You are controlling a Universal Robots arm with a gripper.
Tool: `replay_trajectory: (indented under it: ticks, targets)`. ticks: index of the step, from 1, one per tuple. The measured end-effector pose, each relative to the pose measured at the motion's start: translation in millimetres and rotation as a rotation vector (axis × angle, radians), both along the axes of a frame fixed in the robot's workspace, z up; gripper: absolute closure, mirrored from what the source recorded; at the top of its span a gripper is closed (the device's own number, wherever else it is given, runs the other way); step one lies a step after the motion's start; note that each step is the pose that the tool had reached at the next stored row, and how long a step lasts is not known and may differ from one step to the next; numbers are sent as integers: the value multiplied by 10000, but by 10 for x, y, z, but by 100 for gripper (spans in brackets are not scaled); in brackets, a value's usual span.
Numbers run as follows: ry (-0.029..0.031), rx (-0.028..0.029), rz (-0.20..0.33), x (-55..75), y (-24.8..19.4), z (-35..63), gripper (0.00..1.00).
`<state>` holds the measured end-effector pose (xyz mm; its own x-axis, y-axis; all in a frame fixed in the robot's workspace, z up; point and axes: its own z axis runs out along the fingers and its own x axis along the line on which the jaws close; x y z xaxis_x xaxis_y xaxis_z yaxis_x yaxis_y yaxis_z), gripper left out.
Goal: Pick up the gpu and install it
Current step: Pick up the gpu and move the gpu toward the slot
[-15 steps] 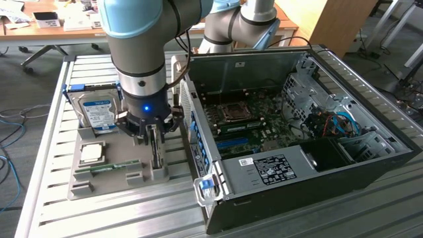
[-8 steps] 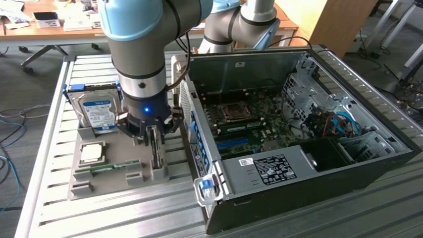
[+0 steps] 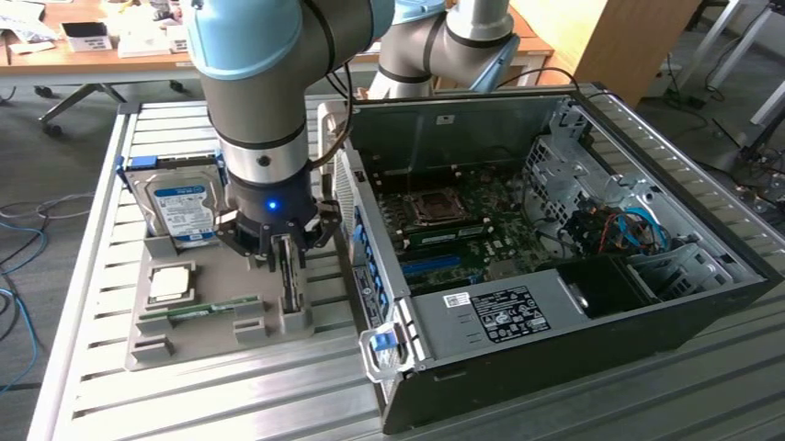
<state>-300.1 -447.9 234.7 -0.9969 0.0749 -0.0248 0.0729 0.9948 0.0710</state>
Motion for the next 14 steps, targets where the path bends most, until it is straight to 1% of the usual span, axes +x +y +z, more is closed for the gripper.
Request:
replay_trajectory:
  ticks: [4,11,14]
  targets:
    - [-6,5,0,1,5,-5,57]
    - [-4,4,1,-4,41,-12,57]
    - [-2,2,2,-7,48,-27,57]
